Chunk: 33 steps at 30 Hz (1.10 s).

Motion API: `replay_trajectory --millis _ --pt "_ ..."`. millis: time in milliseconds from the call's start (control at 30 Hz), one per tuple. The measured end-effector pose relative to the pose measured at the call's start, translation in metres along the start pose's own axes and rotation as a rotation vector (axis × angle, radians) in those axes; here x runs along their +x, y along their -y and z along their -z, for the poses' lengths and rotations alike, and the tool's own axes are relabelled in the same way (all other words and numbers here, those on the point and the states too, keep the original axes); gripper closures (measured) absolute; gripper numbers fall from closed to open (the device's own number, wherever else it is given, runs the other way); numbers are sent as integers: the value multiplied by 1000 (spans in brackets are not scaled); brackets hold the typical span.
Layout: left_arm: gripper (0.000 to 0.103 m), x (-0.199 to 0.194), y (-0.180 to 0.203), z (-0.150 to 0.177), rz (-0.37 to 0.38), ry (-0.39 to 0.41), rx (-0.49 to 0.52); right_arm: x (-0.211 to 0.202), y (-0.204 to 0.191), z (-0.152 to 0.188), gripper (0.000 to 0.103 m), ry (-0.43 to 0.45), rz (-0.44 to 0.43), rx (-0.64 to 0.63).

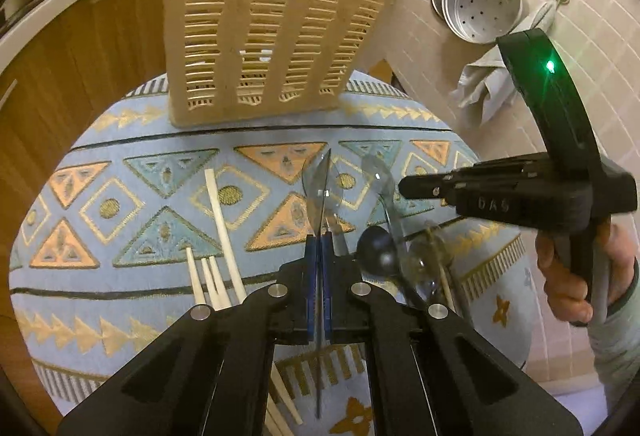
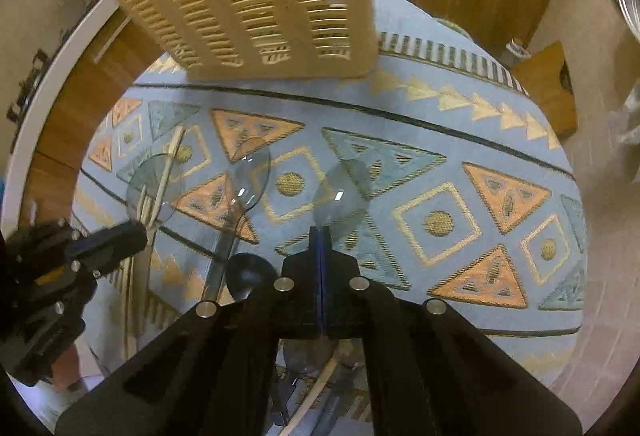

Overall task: Organize utensils
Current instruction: 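Close the left gripper on a clear spoon handle while the right gripper grasps another clear spoon, then lift both spoons over the beige caddy and open both grippers to drop them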

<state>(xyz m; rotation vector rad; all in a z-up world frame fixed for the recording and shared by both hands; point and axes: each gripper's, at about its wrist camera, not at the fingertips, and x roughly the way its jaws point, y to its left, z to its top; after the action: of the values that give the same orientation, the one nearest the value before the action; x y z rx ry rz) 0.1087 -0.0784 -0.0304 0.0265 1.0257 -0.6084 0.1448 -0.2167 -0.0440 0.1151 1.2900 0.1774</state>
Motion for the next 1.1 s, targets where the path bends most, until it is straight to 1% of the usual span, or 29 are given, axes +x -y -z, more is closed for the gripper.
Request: replay_trajectory --millis 100,167,200,267,300,333,367,400,500,567,600,633,667,700,733,800,833,900,1000,1067,1100 --pt "102 5 -6 0 15 -1 -5 5 6 0 97 -62 -21 13" --pt "102 7 -8 3 33 3 -15 10 6 5 88 -114 -62 20" --pt "102 13 -9 2 39 3 -18 11 5 8 86 -127 -73 24" --pt "102 14 -9 3 43 4 -17 11 1 12 78 -132 -82 24" --pt "102 14 -9 4 41 4 -16 9 -1 12 78 -119 -58 17" --pt "102 17 -10 5 39 4 -16 9 -3 12 78 -98 1 6" --pt "102 16 -11 6 38 6 -20 10 -5 11 78 -89 31 5" --pt "102 14 -12 6 40 9 -24 11 -5 9 78 -91 38 15" --pt "102 12 -16 7 45 18 -38 21 -2 4 79 -127 16 74" --pt "102 9 -18 8 45 23 -42 23 -6 1 79 -117 46 59" --pt "102 8 -18 8 46 25 -43 23 -13 0 79 -120 80 39" --pt "102 8 -18 8 46 27 -44 23 -17 0 88 -120 95 28" --pt "102 8 -19 8 47 31 -45 23 -24 0 91 -119 122 8" --pt "102 8 -19 8 49 34 -47 24 -32 0 92 -119 160 -29" --pt "102 7 -19 8 52 38 -49 23 -38 1 92 -119 172 -47" --pt "102 4 -19 8 60 58 -52 21 -39 2 93 -121 155 -42" --pt "102 1 -19 8 65 68 -53 16 -35 2 93 -110 127 -29" --pt "103 -7 -20 9 82 104 -54 4 -30 5 93 -61 98 -28" --pt "103 -19 -21 6 96 153 -58 -24 -20 12 93 14 21 -15" --pt "103 -30 -22 4 110 201 -65 -47 -19 17 93 97 -23 -28" --pt "103 -35 -23 3 120 225 -68 -62 -20 20 93 160 -32 -45"
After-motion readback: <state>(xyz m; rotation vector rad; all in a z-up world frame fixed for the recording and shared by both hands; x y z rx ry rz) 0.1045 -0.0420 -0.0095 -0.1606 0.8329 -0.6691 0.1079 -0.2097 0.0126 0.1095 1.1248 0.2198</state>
